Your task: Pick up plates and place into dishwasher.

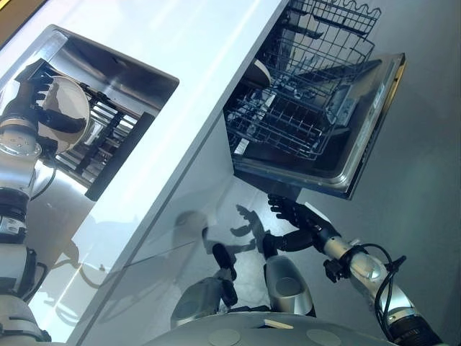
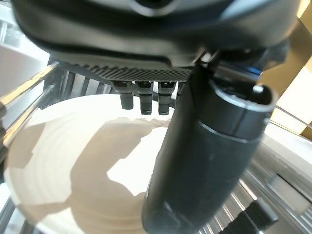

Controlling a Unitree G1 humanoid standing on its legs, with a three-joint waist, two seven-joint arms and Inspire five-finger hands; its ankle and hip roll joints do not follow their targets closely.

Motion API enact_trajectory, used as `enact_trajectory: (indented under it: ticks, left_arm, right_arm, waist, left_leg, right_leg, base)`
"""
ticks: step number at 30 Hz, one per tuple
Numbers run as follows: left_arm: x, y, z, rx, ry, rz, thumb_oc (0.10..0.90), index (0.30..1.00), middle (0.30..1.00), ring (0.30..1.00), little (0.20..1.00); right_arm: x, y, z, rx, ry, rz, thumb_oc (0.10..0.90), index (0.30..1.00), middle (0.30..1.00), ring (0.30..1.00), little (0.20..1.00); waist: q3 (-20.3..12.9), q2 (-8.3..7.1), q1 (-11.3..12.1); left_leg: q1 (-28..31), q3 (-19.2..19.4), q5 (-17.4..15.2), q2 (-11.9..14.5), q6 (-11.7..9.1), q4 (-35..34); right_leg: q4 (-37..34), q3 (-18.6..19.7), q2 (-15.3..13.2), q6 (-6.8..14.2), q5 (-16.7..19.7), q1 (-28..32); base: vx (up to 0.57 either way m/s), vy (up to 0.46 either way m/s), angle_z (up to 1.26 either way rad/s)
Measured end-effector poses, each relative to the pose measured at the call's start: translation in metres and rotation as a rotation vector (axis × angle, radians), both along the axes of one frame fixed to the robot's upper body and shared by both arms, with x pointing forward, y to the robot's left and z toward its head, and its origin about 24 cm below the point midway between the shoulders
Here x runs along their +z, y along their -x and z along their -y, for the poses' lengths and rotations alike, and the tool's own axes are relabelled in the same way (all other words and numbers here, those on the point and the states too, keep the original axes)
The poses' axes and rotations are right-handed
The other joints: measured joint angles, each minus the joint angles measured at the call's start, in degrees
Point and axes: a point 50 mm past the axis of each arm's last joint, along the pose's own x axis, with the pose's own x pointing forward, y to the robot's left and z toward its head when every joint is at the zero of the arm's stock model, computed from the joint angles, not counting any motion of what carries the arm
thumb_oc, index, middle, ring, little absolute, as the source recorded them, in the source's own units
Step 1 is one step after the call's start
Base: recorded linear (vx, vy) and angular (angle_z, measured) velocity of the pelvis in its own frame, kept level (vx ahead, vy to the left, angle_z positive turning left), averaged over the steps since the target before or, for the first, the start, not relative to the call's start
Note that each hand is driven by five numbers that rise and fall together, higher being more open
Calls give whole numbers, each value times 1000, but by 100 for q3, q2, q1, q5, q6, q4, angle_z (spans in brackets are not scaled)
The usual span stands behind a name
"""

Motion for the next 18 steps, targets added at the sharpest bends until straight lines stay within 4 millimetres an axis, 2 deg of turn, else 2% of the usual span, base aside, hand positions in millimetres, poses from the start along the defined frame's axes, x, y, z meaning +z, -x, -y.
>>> enact_trajectory:
  ticks: [5,9,16,18]
  left_arm:
    - [6,-1,0,6,-5,23,800,900,900,900,900]
    - [14,-3,1,15,-11,57,800,900,900,900,900]
    - [14,-1,-2,77,-27,104,800,900,900,900,900]
    - [9,4,-7,135,-47,114,800,900,900,900,900]
  right_arm:
    - [1,1,5,-2,21,-1,800,900,900,900,900]
    - [2,0,7,-7,32,6,800,900,900,900,900]
    - [1,1,5,-2,32,0,800,900,900,900,900]
    - [0,2,5,-2,32,-4,800,900,900,900,900]
  waist:
    - [15,6,4]
    - [153,-3,10]
    - [222,-8,-17]
    - [224,-6,-4]
  left_leg:
    - [-199,-56,-10,4,-6,94]
    - [-285,-129,-2,8,6,200]
    - [-340,-197,-14,6,-9,280]
    - [-355,-225,3,-2,17,283]
  right_leg:
    - [61,-50,-18,0,0,-153]
    - [117,-144,-39,-1,0,-182]
    - [167,-198,-68,0,0,-188]
    - [164,-289,-91,0,0,-188]
  base:
    - [-24,39,6]
    - [-11,33,12]
    - [1,13,3]
    - [27,22,10]
